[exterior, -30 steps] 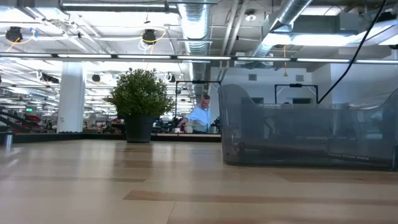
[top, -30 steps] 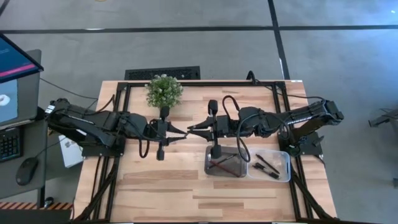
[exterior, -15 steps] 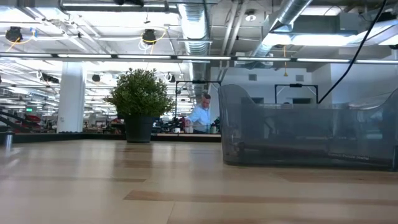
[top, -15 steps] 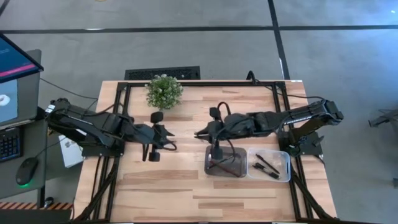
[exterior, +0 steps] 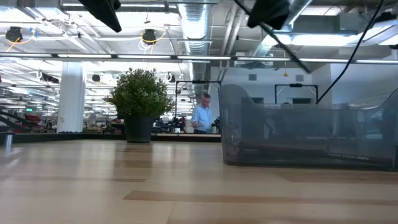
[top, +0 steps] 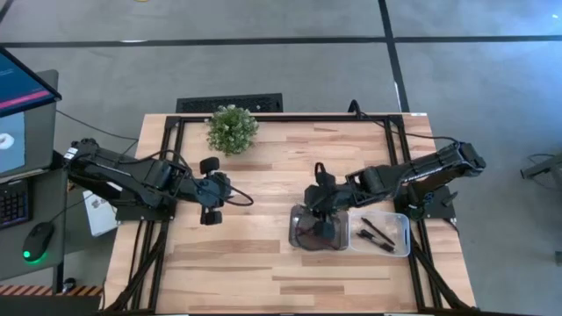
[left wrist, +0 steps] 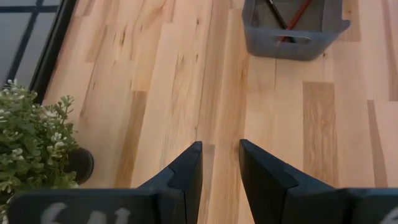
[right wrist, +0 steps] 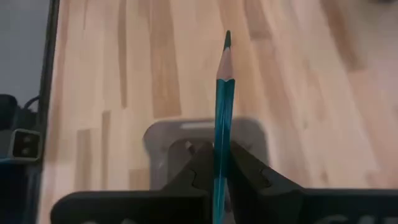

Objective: Sort pens & pencils
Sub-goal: Put the green pencil into the black bin

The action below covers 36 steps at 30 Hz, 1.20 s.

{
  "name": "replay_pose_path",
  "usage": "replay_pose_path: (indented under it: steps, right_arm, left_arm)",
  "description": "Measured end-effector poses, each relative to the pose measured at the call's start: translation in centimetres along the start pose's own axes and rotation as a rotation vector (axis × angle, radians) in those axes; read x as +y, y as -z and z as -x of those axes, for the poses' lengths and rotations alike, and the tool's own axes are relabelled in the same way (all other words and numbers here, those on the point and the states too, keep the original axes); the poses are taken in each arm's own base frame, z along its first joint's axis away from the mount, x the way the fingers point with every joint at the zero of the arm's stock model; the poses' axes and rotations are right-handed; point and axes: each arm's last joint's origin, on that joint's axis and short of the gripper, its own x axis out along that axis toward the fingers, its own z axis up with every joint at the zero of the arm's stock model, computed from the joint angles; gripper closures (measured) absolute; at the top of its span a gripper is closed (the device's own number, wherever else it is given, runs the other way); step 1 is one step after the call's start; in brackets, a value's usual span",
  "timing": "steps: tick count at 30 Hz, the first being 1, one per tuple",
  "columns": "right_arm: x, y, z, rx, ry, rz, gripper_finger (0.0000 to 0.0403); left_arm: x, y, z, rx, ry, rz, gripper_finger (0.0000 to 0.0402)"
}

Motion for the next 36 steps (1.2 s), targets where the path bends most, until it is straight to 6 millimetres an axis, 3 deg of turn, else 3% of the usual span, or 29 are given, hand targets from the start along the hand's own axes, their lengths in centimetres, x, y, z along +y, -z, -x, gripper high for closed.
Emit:
replay_pose_path:
  steps: [8, 22, 36]
  right_arm:
    - [1.2, 1.0, -0.1, 0.067, 0.001, -0.03, 0.0359]
    - [1.6, 3.2, -8.3, 0.394, -0.031, -0.046, 0.0356]
    - [-0.8, 4.2, -12.6, 0.546, 0.006, -0.117, 0.035]
  left_arm:
    - [0.0, 0.0, 0.0, 0.001, 0.0, 0.0, 0.0306]
    - [0.0, 0.1, 0.0, 0.011, -0.002, -0.004, 0.0306]
    - [0.0, 0.1, 0.0, 0.013, -0.003, 0.003, 0.0306]
